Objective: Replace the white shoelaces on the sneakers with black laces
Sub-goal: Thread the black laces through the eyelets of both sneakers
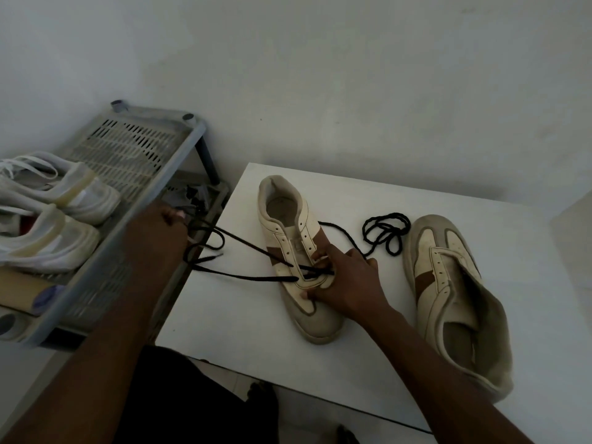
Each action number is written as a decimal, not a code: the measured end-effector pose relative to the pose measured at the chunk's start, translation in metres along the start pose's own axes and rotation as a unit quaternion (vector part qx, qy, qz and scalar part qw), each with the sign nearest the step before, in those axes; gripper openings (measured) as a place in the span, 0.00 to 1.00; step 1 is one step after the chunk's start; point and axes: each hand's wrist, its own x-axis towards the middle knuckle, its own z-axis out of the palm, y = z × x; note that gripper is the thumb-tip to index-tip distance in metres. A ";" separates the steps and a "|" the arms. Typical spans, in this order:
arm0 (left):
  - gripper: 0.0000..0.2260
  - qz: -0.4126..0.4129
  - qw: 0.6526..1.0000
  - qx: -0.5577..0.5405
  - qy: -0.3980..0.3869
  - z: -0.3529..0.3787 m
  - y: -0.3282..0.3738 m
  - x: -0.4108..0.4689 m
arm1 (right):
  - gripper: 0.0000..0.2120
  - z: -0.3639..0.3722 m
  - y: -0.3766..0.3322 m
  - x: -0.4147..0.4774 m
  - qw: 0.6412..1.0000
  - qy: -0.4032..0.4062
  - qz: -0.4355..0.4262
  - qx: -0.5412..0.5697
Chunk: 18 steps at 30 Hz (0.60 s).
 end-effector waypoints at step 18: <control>0.08 0.283 0.898 0.111 -0.318 0.051 0.066 -0.060 | 0.42 0.000 0.025 0.007 0.994 -0.039 0.058 0.081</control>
